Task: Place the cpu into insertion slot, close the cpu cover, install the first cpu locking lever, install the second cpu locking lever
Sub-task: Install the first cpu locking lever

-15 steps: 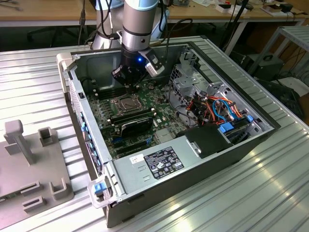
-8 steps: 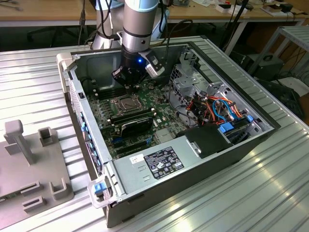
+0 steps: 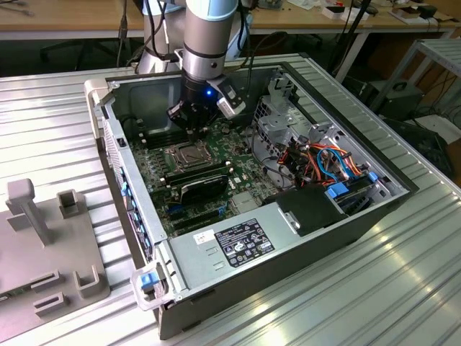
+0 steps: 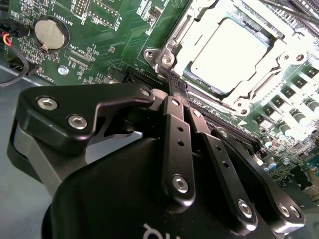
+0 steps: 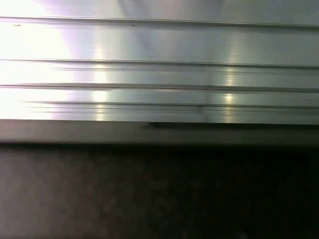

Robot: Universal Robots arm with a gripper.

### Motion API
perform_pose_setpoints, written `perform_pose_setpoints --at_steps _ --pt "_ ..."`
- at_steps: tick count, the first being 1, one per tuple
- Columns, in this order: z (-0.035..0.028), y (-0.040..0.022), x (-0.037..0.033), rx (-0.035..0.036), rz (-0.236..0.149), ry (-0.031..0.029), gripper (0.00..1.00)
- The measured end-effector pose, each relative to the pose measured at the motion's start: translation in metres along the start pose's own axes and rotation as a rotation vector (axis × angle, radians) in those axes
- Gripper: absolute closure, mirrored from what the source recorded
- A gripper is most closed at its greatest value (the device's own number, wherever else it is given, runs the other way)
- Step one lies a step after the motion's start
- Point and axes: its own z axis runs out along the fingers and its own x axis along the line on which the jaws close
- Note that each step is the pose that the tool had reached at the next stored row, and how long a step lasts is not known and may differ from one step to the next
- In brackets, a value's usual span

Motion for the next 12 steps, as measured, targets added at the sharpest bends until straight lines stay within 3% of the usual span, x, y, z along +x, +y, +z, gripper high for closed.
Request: perform_pose_setpoints --at_steps 3,5,10,12 --pt "0.001 -0.0002 0.0001 0.0004 0.0 0.0004 0.89" --pt "0.0028 0.0 0.0 -0.0066 0.0 -0.0001 0.89" --pt "0.0026 -0.0001 0.0 -0.0112 0.0 -0.0001 0.89" --pt "-0.0067 -0.0002 -0.0002 -0.011 0.0 0.0001 0.89"
